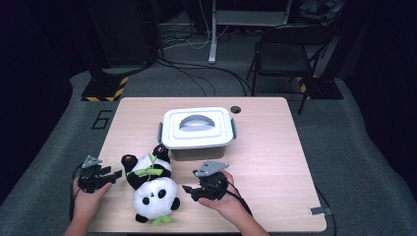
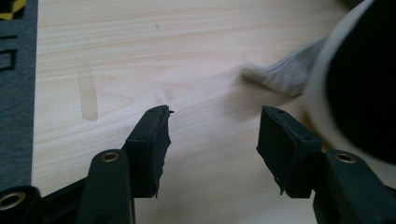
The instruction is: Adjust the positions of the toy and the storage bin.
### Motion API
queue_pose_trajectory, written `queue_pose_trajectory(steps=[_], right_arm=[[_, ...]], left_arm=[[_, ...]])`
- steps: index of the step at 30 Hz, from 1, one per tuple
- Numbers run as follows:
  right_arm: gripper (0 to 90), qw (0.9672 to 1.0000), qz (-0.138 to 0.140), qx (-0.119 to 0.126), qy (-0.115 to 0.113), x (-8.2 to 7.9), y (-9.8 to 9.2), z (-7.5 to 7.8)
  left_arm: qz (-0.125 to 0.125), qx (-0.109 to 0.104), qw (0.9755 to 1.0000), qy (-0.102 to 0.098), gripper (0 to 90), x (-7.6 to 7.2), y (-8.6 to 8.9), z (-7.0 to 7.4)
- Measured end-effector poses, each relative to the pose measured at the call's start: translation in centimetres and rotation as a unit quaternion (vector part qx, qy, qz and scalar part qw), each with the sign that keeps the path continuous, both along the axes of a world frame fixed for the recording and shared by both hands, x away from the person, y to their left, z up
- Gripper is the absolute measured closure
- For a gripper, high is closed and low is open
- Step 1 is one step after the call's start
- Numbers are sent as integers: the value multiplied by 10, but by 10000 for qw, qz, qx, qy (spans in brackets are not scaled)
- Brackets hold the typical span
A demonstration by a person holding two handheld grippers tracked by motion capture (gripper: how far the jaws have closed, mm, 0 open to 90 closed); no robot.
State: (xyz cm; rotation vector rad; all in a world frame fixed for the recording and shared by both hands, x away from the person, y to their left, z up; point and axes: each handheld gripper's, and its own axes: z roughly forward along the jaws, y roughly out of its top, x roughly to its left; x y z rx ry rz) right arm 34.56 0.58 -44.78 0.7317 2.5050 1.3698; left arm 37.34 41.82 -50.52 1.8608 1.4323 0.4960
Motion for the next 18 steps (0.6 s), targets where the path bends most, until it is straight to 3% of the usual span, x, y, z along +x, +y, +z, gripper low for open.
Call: queue_pose_trajectory(steps=[2,3,6,9,12,18], right_arm=[[372,10000,15,14,-3,0,1,0],[372,10000,-5,35,21,-2,2,1],[372,10000,24,-2,16,-3,5,1],[372,10000,46,-18,15,-4,5,1],[370,9999,101,43,48,-9,8,0],[370,9989,428,-173,-47,-25,19,-16]], left_arm=[[-123,-298,9994,114,395,-5,1,7],[-321,-299,9988,219,388,-9,1,13],[-483,-80,9988,78,388,-15,-3,24],[-579,-208,9980,-105,388,-19,-3,43],[-610,-48,9978,-253,387,-15,-4,51],[-801,-322,9949,-521,379,-8,-11,59]])
